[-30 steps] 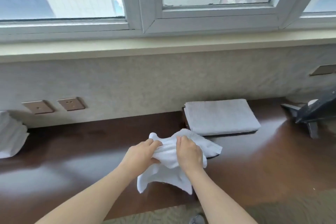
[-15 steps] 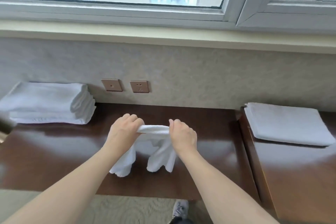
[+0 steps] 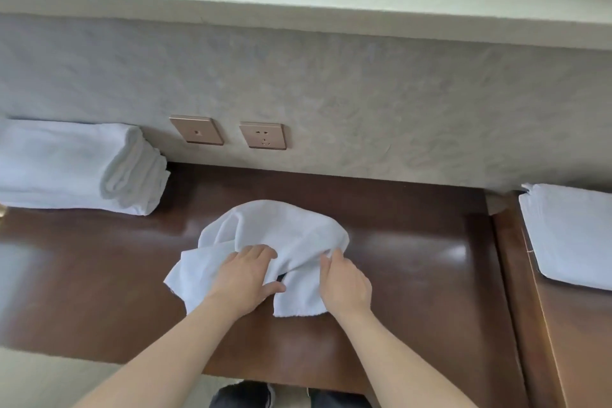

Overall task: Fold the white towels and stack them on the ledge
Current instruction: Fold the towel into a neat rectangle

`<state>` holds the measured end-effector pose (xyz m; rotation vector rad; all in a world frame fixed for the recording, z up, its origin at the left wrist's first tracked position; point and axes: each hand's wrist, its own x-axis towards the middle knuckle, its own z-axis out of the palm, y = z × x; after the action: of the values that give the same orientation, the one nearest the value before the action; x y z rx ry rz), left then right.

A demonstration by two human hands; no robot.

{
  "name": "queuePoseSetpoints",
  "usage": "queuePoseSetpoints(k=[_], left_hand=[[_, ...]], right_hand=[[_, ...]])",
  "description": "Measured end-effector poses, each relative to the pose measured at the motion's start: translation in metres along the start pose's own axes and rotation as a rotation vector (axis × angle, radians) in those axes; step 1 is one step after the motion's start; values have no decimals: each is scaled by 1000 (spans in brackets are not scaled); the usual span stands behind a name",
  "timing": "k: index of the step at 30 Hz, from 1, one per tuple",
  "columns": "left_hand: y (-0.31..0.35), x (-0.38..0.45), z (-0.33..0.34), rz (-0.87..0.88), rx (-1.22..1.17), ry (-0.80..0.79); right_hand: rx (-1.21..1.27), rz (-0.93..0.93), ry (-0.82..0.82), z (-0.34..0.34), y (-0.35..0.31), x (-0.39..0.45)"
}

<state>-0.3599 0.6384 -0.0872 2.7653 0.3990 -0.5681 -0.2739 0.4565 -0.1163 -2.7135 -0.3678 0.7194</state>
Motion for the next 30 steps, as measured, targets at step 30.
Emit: queuePoseSetpoints(k=[30], left_hand=[[-29,120,72,919,264,-63]], right_hand=[[63,421,805,1,79,41]])
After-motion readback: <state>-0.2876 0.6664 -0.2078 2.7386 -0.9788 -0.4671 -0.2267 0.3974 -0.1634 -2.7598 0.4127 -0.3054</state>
